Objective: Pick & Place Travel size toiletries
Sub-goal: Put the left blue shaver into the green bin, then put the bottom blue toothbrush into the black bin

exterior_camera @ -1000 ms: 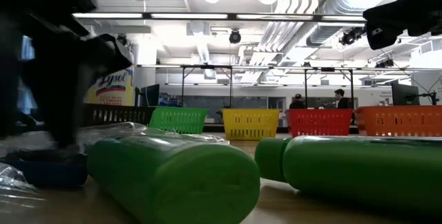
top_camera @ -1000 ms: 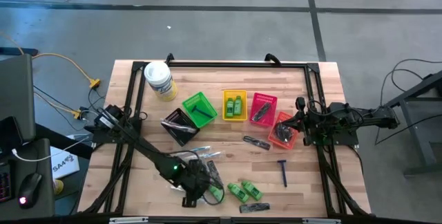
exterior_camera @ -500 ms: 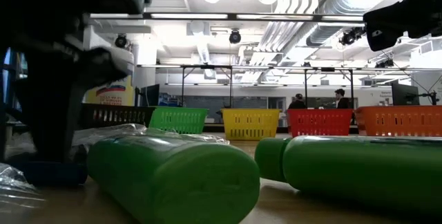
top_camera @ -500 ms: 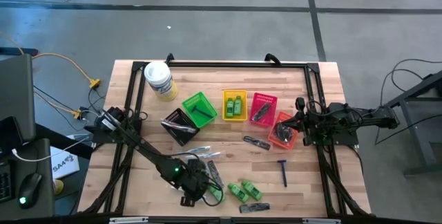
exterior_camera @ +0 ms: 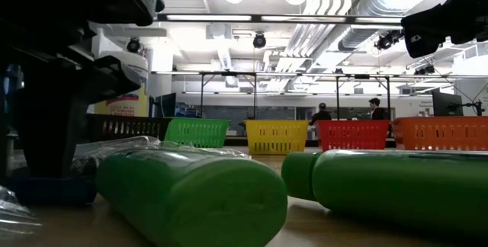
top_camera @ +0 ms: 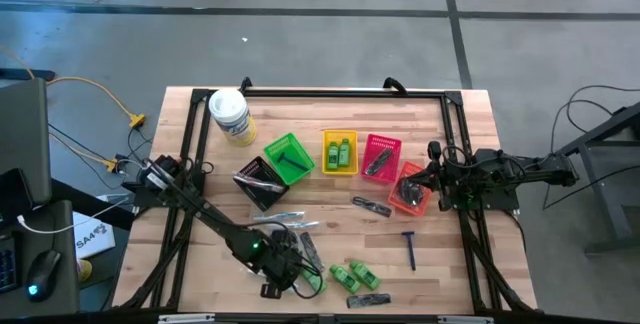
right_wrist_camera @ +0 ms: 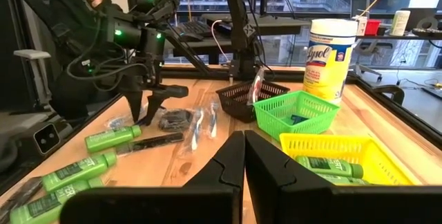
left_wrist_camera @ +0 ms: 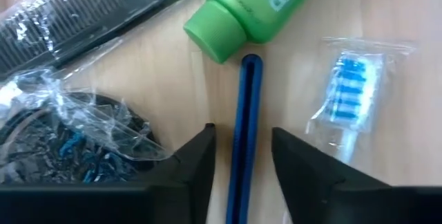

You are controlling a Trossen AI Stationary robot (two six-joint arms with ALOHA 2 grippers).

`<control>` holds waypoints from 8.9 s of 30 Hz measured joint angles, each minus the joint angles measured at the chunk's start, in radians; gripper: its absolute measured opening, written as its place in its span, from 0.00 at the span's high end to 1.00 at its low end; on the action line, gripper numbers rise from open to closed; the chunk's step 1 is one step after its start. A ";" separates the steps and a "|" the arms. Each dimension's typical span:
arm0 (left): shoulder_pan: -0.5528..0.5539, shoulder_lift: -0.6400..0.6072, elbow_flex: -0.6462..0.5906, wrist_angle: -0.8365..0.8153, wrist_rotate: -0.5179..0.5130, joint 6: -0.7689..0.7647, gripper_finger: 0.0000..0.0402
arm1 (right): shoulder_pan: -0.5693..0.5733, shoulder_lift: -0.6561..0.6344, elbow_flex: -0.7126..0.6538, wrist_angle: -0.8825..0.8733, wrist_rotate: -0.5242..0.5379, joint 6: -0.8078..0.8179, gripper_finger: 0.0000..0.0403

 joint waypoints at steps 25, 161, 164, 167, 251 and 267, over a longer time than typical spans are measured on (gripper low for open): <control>0.007 -0.176 0.186 -0.243 -0.099 0.178 0.96 | 0.000 0.010 0.001 -0.012 -0.002 0.000 0.99; 0.927 -0.231 -0.165 -0.082 0.060 1.201 0.98 | 0.000 0.021 0.000 -0.058 0.000 0.016 0.99; 0.927 -0.229 -0.166 -0.088 0.060 1.193 0.91 | 0.000 0.020 0.000 -0.058 0.000 0.016 0.99; 0.927 -0.229 -0.166 -0.086 0.059 1.174 0.80 | 0.000 0.021 0.000 -0.058 0.000 0.016 0.99; 0.190 -1.695 -1.174 0.522 -0.514 0.369 1.00 | 0.000 0.021 0.000 -0.058 -0.002 0.018 0.99; 0.180 -1.623 -1.138 0.504 -0.365 0.351 1.00 | 0.000 0.021 0.000 -0.066 -0.002 0.016 0.99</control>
